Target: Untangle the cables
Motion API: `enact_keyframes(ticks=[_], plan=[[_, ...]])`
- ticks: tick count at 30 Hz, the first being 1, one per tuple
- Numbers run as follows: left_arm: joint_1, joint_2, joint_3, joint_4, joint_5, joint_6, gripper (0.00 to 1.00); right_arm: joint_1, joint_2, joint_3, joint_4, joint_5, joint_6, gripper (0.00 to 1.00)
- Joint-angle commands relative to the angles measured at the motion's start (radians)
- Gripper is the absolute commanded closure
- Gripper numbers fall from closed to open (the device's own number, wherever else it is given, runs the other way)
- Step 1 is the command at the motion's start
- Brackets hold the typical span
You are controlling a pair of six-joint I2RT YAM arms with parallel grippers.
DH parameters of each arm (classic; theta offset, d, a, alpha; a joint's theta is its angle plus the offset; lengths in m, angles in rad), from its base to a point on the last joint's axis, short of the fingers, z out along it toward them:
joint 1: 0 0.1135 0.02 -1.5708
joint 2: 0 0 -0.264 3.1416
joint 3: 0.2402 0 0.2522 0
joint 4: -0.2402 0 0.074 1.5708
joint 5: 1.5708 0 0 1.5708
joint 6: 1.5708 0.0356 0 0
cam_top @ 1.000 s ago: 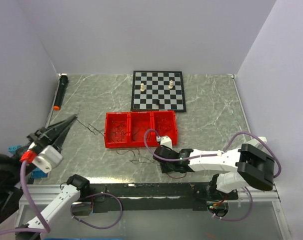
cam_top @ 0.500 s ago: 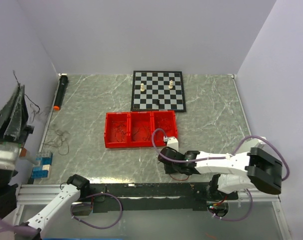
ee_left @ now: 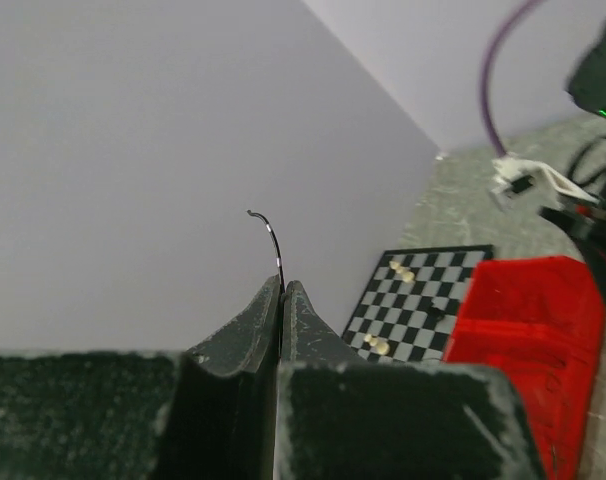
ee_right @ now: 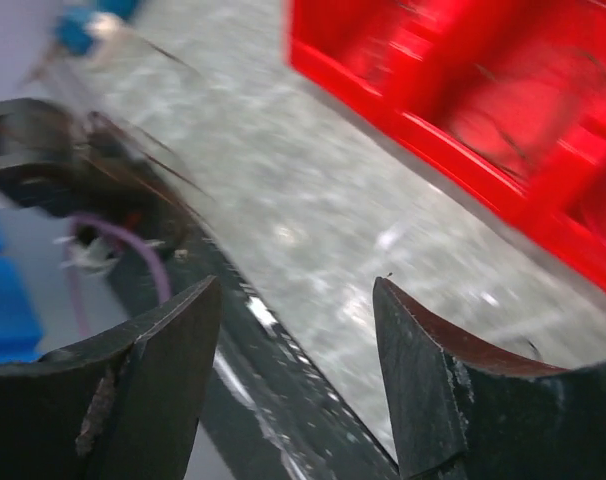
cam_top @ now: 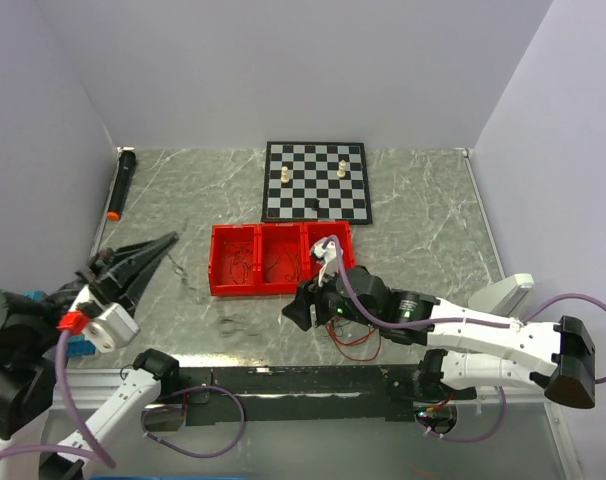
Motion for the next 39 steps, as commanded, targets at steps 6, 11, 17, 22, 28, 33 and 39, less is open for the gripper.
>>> enact_keyframes(ticks=[6,11,17,22,28,33,39], plan=[[0.007,-0.038,-0.125,-0.074,0.235,0.129,0.95,-0.002,0.065,-0.06,0.308,-0.297,-0.082,0.29],[0.007,-0.048,-0.163,-0.075,0.266,0.131,0.96,-0.008,0.108,-0.08,0.369,-0.325,-0.073,0.3],[0.008,-0.07,-0.215,-0.123,0.268,0.166,0.95,-0.019,0.351,0.007,0.352,-0.301,-0.068,0.37],[0.008,-0.131,-0.263,-0.256,0.22,0.32,0.95,-0.019,0.52,0.114,0.291,-0.325,-0.094,0.36],[0.01,-0.212,-0.332,-0.273,0.157,0.405,0.97,-0.019,0.559,0.122,0.37,-0.399,-0.145,0.32],[0.01,-0.239,-0.37,-0.08,0.162,0.376,0.99,-0.02,0.565,0.115,0.409,-0.364,-0.143,0.31],[0.008,-0.174,-0.297,-0.267,0.188,0.48,0.97,-0.03,0.675,0.217,0.317,-0.292,-0.133,0.32]])
